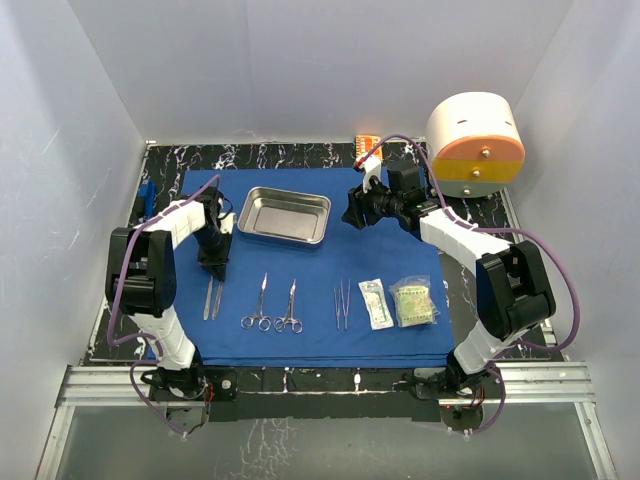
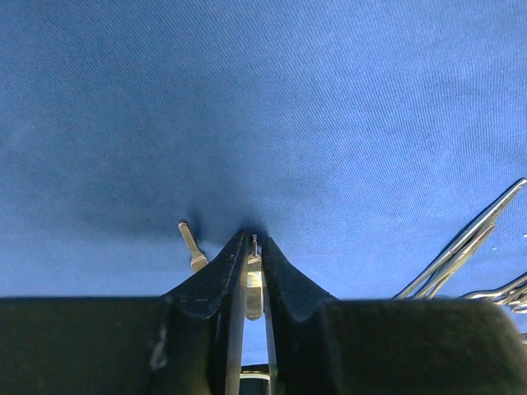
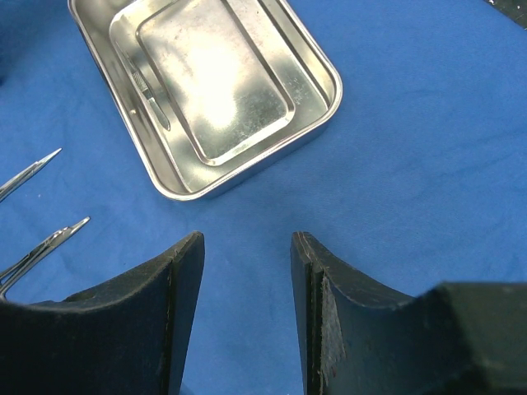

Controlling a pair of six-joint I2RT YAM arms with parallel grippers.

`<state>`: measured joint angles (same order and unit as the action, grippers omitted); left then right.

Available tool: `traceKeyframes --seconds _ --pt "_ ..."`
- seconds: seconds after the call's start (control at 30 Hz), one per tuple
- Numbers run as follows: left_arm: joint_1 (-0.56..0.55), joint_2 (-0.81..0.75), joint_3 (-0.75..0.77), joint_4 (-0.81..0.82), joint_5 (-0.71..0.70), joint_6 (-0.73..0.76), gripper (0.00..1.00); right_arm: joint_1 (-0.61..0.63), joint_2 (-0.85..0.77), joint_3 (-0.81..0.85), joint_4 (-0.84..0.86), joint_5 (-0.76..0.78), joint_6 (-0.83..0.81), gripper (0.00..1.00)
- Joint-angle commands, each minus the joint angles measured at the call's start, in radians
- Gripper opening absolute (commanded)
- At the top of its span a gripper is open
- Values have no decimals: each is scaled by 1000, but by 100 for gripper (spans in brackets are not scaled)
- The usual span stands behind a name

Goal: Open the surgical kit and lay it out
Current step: Reset both arms

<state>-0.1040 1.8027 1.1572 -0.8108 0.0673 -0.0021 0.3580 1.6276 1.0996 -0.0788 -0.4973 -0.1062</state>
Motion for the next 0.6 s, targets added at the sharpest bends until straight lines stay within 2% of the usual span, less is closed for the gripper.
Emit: traceKeyframes --seconds 0.0,0.17,0.33,0.47,0.57 --pt "8 -48 6 -17 10 -9 14 -5 -18 37 21 -11 -13 44" --pt "9 -74 60 -42 48 -3 24 -5 -26 67 -26 0 -37 45" --pt "8 -153 161 -51 110 24 30 -9 -69 104 -121 52 -98 49" --pt "9 -250 153 17 150 27 34 -15 -97 157 -236 139 -128 58" --pt "10 -288 145 87 123 13 44 -25 -99 220 -334 216 -127 65"
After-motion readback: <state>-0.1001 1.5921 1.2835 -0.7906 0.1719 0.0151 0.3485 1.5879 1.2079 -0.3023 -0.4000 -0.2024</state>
